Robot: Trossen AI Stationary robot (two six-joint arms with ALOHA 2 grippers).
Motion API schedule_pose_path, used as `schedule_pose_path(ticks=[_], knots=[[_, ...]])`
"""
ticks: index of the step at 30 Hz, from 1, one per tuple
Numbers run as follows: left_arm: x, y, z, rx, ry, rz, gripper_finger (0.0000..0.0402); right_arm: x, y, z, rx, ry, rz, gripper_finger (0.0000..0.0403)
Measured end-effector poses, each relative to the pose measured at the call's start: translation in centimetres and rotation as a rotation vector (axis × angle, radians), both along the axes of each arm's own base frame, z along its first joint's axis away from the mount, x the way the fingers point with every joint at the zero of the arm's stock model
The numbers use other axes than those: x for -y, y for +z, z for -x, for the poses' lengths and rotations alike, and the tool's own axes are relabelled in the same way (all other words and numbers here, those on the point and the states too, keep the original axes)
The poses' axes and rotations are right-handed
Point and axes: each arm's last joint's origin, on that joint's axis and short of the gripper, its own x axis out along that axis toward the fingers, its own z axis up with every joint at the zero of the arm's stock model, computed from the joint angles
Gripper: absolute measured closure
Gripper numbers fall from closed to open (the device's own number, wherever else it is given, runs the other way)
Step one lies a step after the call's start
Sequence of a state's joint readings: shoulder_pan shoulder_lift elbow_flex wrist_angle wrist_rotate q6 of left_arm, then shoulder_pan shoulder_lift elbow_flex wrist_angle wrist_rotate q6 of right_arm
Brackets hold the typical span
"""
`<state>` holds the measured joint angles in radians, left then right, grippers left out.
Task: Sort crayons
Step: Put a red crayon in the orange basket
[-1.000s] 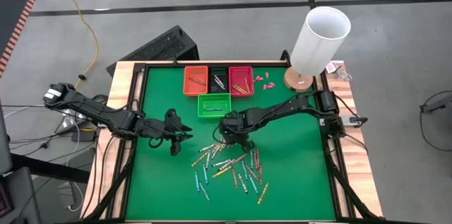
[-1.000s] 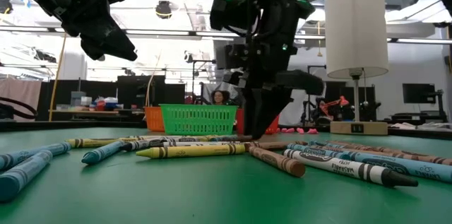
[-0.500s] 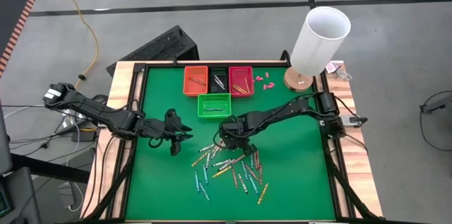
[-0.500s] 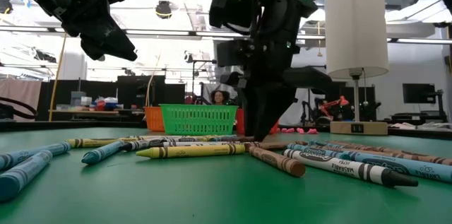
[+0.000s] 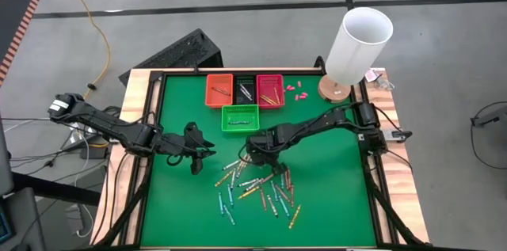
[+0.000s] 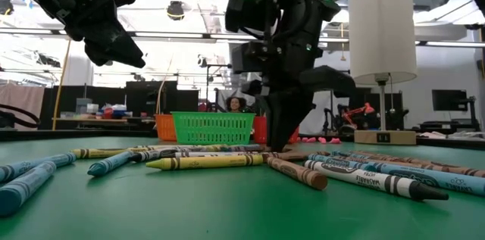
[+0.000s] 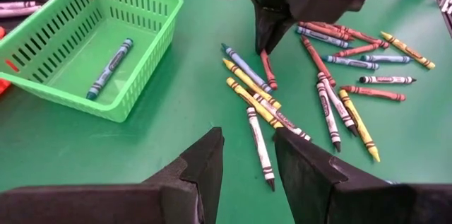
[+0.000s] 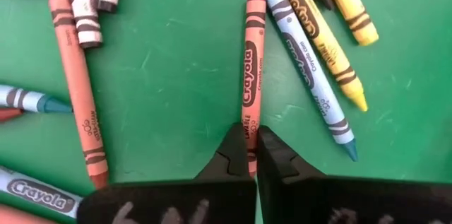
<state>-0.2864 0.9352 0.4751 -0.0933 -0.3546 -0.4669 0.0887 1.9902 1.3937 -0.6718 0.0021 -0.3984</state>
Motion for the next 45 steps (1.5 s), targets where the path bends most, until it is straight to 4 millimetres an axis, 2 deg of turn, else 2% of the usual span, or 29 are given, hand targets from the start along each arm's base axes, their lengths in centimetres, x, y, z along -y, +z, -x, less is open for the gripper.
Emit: schedule_pose_path(ticks=[6,14,19,24,27,34,38,45], knots=[[0.0,0.0,0.0,0.002,0.027,0.045,0.0283,0.1,1.6,0.2,0.006,-0.024,-0.007,0.0399],[-0.1,-0.2,0.1,-0.011,0.053,0.068,0.0283,2.2,6.3,0.6,0.147,-0.075,-0.017,0.0400],[-0.2,-0.2,0.2,-0.006,0.102,0.036,0.0283,5.4,9.9,-0.4,0.441,-0.201,0.007,0.0401],[-0.7,-0.2,0.1,-0.003,0.139,0.022,0.0283,9.4,11.6,-2.2,0.751,-0.386,-0.003,0.0401],[-0.9,-0.2,0.0,-0.002,0.151,0.022,0.0283,11.8,11.6,-3.3,0.892,-0.464,-0.014,0.0401],[-1.0,-0.2,0.0,-0.011,0.146,0.018,0.0283,16.0,8.2,-5.9,0.999,-0.598,-0.033,0.0401],[-1.1,-0.2,0.0,-0.013,0.146,0.018,0.0283,18.0,7.2,-7.3,1.003,-0.670,-0.060,0.0400],[-1.1,-0.3,0.1,-0.018,0.152,0.027,0.0283,20.5,5.9,-9.2,0.881,-0.755,-0.061,0.0393]])
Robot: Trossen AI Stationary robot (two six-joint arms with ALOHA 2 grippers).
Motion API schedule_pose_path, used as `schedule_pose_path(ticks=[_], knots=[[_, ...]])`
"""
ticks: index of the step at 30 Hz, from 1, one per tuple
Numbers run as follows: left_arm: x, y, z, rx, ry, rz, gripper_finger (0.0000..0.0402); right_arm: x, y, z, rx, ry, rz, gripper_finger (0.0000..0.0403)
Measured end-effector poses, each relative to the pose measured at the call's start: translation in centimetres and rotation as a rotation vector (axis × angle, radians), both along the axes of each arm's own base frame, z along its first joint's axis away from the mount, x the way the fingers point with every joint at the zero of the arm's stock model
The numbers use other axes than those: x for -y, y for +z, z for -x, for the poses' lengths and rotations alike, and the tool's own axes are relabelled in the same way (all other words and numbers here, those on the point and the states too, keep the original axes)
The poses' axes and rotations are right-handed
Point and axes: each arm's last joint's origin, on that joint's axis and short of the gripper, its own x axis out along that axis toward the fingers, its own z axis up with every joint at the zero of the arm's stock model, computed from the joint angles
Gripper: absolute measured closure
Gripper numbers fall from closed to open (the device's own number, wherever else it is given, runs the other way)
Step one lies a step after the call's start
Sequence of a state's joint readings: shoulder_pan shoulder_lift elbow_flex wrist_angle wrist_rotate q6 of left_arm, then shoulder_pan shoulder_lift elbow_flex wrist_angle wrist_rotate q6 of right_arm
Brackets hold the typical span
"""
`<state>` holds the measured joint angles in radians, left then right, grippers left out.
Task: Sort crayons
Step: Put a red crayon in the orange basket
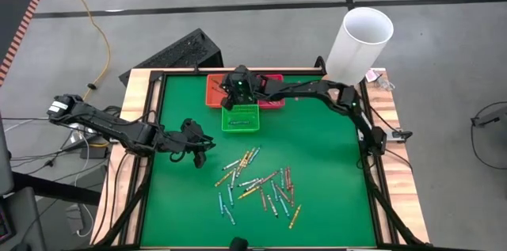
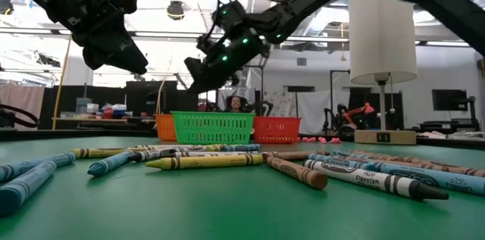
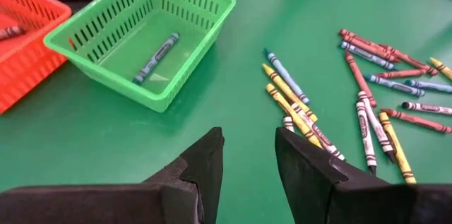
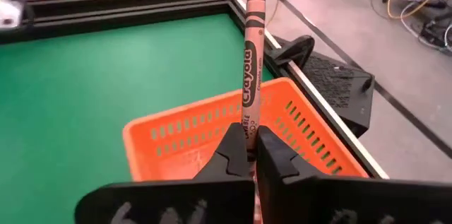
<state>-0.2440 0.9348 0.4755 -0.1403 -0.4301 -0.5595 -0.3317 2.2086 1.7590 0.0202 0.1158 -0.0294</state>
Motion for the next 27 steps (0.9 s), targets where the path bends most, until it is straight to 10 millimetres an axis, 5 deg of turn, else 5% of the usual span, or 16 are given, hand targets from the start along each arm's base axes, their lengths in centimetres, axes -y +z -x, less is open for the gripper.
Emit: schedule_pose_path(ticks=[11,17,21,27], knots=[[0.0,0.0,0.0,-0.005,0.000,0.003,0.0283,0.5,0.2,-0.7,-0.101,0.007,-0.014,0.0318],[0.0,-0.1,0.0,-0.004,-0.001,0.013,0.0283,-0.4,3.5,1.2,-0.174,0.097,-0.038,0.0279],[0.1,-0.1,0.0,-0.004,-0.015,0.038,0.0283,-3.0,7.2,4.4,-0.294,0.235,-0.112,0.0276],[0.1,0.0,0.0,0.003,-0.008,0.035,0.0283,-9.7,11.3,10.0,-0.557,0.353,-0.273,0.0280]])
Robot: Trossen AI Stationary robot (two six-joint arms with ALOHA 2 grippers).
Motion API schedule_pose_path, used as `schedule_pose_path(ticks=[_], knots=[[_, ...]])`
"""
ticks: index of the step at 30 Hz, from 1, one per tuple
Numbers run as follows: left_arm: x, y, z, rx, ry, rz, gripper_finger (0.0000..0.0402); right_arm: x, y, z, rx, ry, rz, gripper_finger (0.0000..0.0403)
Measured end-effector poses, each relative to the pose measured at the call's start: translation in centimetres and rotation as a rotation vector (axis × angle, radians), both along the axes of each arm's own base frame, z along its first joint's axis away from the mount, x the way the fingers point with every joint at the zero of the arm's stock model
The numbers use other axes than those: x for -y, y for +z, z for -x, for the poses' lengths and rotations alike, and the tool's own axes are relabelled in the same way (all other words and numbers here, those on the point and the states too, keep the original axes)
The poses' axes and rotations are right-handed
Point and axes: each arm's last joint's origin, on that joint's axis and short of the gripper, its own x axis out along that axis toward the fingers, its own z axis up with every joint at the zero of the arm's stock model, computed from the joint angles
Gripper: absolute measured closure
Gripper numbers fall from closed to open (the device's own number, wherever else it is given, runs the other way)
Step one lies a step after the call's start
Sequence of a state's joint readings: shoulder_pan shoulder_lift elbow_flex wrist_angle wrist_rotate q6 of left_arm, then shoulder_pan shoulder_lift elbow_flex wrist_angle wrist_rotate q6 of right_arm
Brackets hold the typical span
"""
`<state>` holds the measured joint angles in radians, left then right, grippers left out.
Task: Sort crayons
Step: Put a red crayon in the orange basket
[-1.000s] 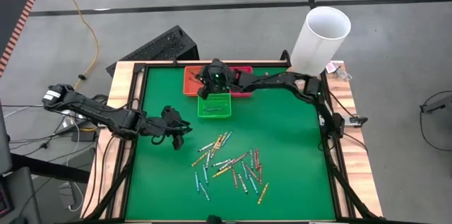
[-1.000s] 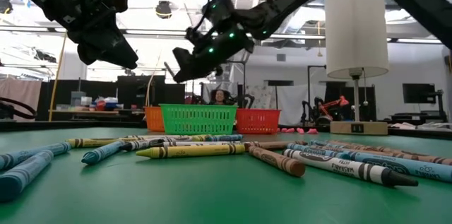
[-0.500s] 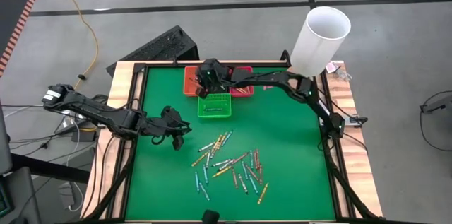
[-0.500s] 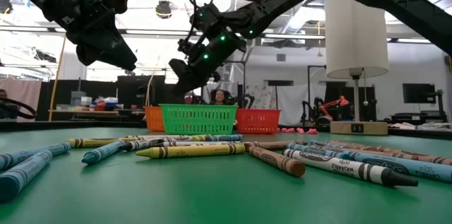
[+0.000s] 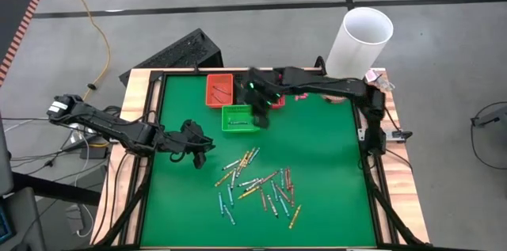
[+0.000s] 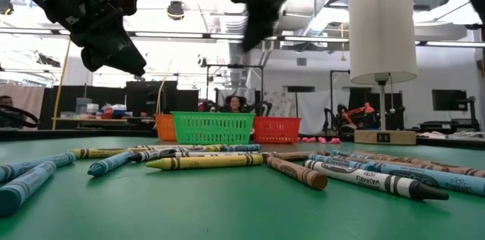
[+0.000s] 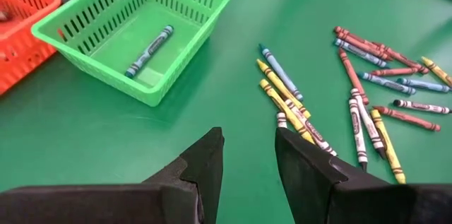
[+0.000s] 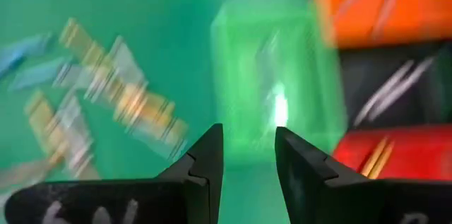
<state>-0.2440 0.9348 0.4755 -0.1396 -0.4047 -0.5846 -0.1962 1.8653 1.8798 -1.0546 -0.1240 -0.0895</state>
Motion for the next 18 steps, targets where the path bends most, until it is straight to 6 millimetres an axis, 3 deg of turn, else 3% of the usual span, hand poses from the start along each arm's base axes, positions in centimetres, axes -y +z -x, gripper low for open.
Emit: schedule_pose_path(ticks=[5,7,11,18], knots=[[0.0,0.2,-0.1,0.023,0.002,0.008,0.0283,-5.4,1.0,3.8,-0.280,-0.175,-0.136,0.0280],[0.1,0.3,-0.2,0.043,0.003,0.013,0.0283,-7.8,1.1,4.5,-0.329,-0.278,-0.104,0.0280],[0.1,0.4,-0.3,0.054,0.003,0.016,0.0283,-12.3,0.4,5.1,-0.341,-0.472,0.039,0.0280],[0.1,0.4,-0.3,0.056,0.002,0.017,0.0283,-18.2,-1.9,6.6,-0.350,-0.727,-0.053,0.0280]])
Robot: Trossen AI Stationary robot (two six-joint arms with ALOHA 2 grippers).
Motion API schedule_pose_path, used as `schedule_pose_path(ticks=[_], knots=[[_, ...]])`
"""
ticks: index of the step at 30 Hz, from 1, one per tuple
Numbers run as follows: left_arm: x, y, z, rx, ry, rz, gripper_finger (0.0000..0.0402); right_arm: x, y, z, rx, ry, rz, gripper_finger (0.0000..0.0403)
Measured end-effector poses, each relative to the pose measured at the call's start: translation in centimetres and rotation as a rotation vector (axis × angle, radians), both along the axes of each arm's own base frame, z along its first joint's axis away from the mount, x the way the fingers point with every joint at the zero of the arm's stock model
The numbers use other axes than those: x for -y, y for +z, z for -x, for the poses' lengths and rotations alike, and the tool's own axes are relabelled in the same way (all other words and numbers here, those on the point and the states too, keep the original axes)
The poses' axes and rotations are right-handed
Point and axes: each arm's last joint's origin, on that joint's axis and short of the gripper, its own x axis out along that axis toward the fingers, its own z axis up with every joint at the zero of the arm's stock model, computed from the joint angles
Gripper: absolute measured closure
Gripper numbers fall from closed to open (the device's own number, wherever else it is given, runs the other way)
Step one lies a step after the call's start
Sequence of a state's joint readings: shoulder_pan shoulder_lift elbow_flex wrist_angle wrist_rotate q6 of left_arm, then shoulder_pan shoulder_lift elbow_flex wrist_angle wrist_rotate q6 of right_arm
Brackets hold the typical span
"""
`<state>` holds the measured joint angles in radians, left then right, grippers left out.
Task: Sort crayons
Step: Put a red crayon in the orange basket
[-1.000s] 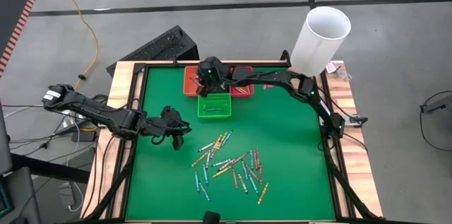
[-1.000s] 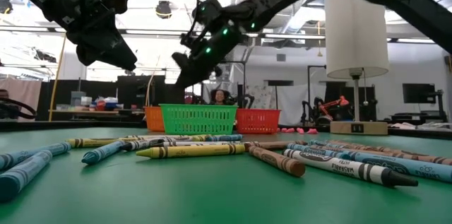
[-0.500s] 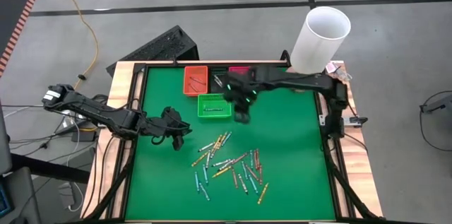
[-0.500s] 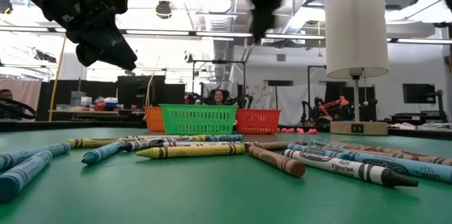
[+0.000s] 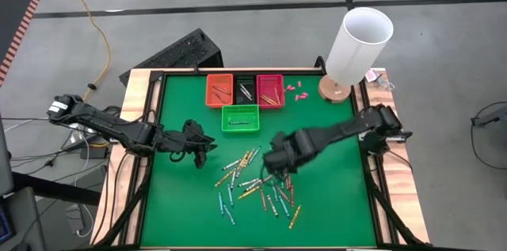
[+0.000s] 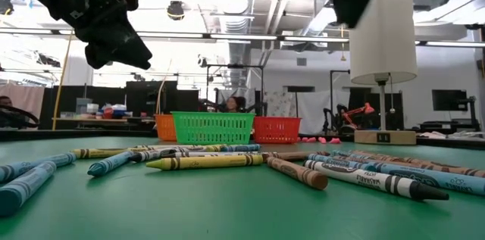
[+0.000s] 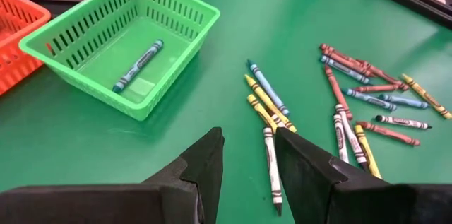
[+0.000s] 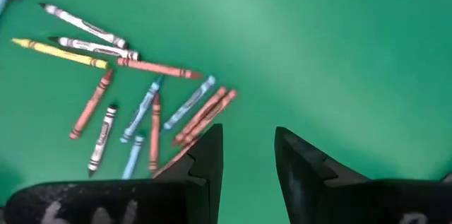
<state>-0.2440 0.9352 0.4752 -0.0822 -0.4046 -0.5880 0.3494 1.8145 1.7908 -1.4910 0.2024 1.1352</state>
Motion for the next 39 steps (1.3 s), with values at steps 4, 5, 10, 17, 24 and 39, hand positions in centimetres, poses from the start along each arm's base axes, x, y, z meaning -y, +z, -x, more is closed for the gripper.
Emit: schedule_pose_path(ticks=[4,5,10,17,24,39], knots=[[0.0,0.1,-0.1,0.014,-0.006,-0.007,0.0283,-2.1,-2.1,1.1,-0.040,-0.139,-0.059,0.0281],[0.0,0.2,-0.1,0.019,-0.009,-0.012,0.0283,-2.6,-2.8,1.3,-0.055,-0.166,-0.073,0.0281],[0.0,0.3,-0.2,0.032,-0.012,-0.013,0.0283,-4.4,-6.3,1.5,-0.043,-0.236,-0.165,0.0281],[0.1,0.4,-0.2,0.038,-0.009,-0.004,0.0283,-5.6,-10.0,1.3,0.047,-0.243,-0.265,0.0281],[0.1,0.4,-0.2,0.043,-0.003,0.014,0.0283,-6.2,-12.1,2.1,0.057,-0.285,-0.281,0.0281],[0.1,0.4,-0.2,0.045,0.003,0.021,0.0283,-6.3,-15.2,2.5,0.105,-0.308,-0.322,0.0281]])
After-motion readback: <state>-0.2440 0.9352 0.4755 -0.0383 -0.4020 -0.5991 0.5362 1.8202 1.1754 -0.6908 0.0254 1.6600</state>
